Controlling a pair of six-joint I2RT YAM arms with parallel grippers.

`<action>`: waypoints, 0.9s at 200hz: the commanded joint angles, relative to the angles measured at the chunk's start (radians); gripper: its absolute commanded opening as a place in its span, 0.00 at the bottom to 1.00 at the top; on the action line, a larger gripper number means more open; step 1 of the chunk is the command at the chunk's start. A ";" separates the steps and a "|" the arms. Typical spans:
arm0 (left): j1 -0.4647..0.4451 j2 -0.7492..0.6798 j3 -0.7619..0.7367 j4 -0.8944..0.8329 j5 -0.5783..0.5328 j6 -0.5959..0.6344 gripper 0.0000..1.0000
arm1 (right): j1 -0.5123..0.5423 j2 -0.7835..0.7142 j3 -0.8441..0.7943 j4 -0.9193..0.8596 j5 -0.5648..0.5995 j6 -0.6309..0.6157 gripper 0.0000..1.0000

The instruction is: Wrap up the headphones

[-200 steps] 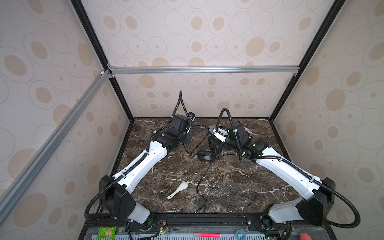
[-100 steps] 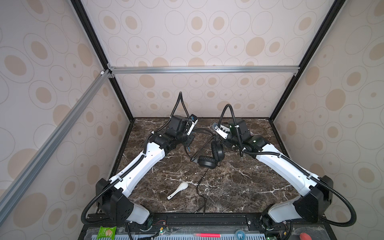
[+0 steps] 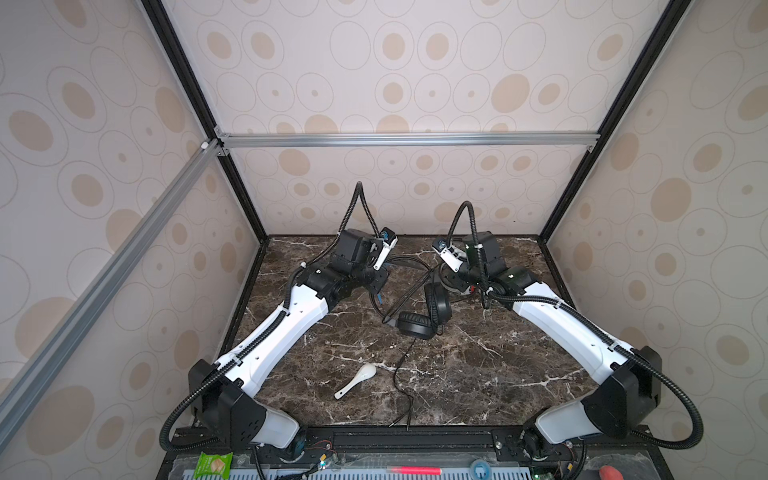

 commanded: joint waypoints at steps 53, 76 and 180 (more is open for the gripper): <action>-0.002 -0.058 0.128 0.033 0.084 -0.070 0.00 | -0.053 0.038 0.008 0.020 -0.071 0.128 0.11; -0.003 -0.061 0.198 0.037 0.087 -0.094 0.00 | -0.097 0.025 0.000 0.034 -0.138 0.199 0.11; -0.003 0.040 0.527 0.049 0.286 -0.236 0.00 | -0.140 0.049 0.026 0.135 -0.238 0.318 0.11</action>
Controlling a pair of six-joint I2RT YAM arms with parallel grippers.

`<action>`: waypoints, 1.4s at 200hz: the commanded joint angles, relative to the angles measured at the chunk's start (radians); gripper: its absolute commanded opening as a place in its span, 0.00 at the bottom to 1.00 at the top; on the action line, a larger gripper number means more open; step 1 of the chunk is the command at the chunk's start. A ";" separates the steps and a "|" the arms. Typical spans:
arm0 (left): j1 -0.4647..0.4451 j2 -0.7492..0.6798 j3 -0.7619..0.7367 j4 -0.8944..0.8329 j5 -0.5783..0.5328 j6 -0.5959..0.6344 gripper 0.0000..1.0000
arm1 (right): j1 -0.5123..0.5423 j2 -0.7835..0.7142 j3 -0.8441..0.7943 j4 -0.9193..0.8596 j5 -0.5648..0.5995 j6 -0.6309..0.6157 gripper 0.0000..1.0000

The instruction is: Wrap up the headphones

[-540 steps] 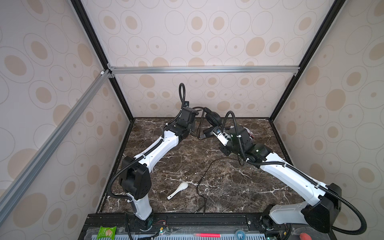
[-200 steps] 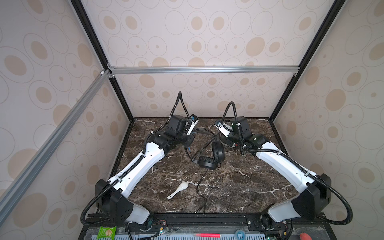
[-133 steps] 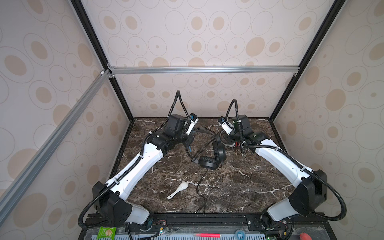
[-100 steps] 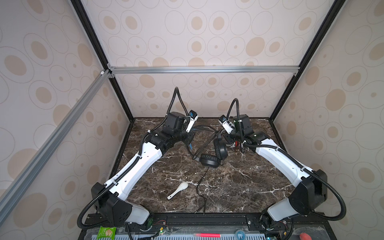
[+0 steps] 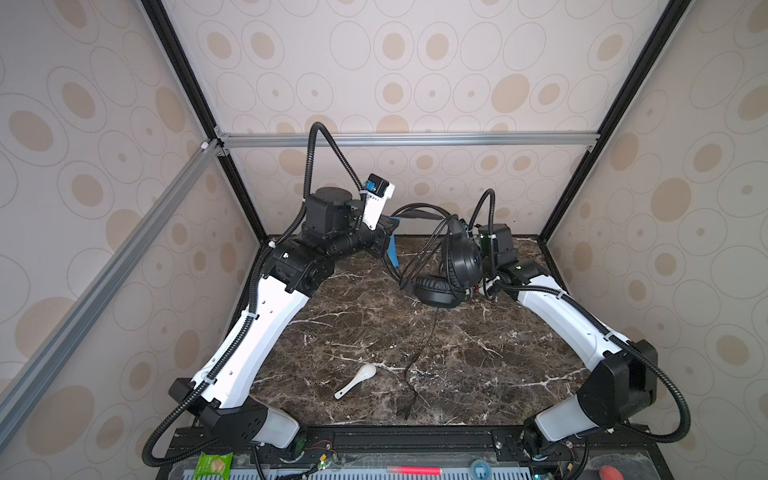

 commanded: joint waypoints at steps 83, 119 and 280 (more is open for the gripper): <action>-0.002 0.035 0.153 0.267 0.133 -0.247 0.00 | -0.015 0.029 -0.039 0.160 -0.140 0.157 0.10; -0.003 0.050 0.168 0.331 0.150 -0.304 0.00 | -0.014 0.032 -0.127 0.285 -0.208 0.235 0.10; -0.002 0.049 0.154 0.464 0.149 -0.430 0.00 | -0.021 0.146 -0.237 0.533 -0.365 0.408 0.00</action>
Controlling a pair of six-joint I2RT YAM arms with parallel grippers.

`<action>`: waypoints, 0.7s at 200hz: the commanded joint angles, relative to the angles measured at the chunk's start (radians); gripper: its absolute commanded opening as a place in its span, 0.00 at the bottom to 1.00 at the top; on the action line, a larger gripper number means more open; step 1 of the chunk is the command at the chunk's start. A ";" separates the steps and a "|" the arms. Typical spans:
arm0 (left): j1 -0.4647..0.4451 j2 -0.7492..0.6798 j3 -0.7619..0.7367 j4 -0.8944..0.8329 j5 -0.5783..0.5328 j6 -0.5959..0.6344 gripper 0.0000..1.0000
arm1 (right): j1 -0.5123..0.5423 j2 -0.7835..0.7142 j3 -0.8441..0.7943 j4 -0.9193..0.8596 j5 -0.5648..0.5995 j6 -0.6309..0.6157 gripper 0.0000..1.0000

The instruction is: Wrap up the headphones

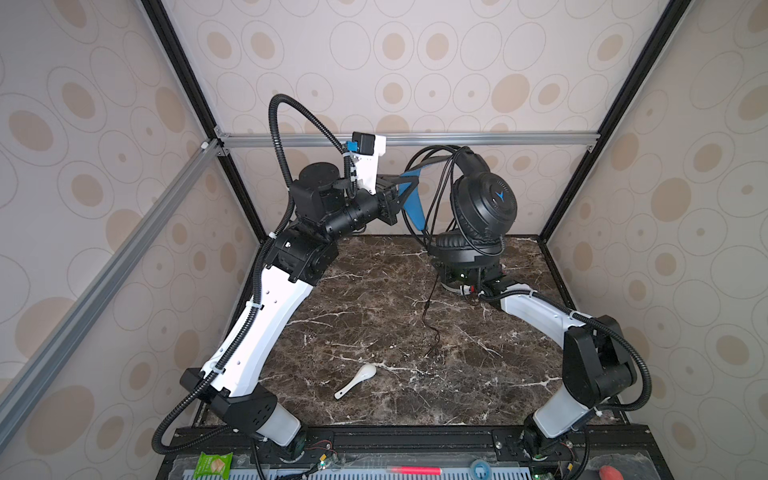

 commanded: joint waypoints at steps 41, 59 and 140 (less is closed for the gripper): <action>0.023 -0.038 -0.028 0.225 -0.131 -0.147 0.00 | -0.005 -0.006 -0.053 -0.013 -0.049 -0.020 0.00; 0.041 -0.053 -0.080 0.295 -0.183 -0.182 0.00 | -0.002 -0.029 -0.074 -0.047 -0.036 -0.040 0.00; 0.063 0.035 -0.017 0.267 -0.490 -0.206 0.00 | 0.077 -0.156 -0.139 -0.214 0.069 -0.146 0.00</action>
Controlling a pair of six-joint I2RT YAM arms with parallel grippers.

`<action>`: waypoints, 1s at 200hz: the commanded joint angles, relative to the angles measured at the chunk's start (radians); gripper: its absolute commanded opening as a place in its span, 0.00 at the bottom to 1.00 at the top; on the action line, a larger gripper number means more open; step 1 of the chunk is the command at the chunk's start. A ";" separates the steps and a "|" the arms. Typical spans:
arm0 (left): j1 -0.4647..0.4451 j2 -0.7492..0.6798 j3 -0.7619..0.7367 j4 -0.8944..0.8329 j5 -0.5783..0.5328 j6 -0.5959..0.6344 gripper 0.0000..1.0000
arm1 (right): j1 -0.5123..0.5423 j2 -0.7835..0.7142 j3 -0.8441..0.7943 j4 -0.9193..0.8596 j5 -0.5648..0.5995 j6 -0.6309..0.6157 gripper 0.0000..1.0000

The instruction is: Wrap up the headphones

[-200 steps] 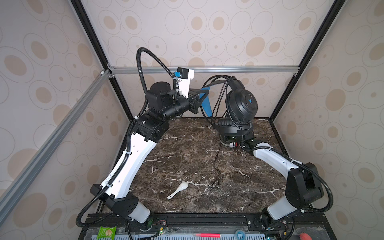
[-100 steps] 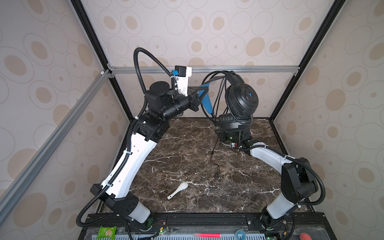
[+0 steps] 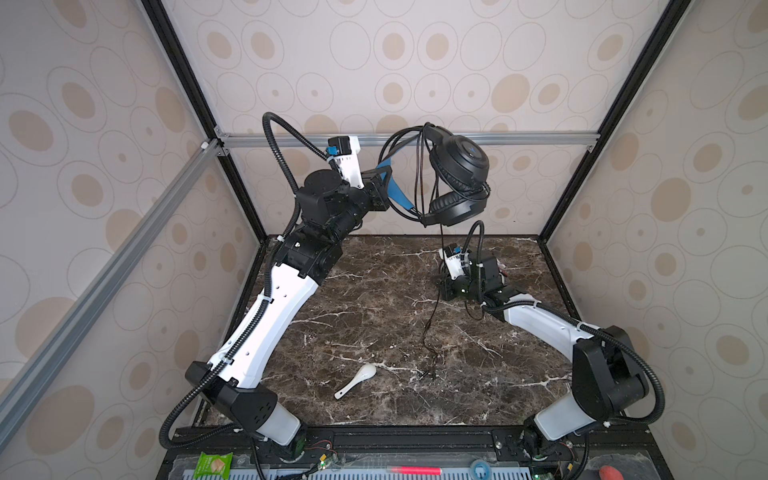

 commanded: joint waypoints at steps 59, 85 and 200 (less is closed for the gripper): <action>0.010 0.078 0.078 0.139 -0.229 -0.131 0.00 | 0.072 -0.100 -0.048 -0.134 0.108 -0.050 0.00; 0.015 0.103 0.073 0.129 -0.274 -0.160 0.00 | 0.102 -0.112 -0.057 -0.155 0.134 -0.059 0.00; 0.017 0.101 -0.067 0.040 -0.551 -0.004 0.00 | 0.210 -0.164 0.015 -0.280 0.217 -0.143 0.00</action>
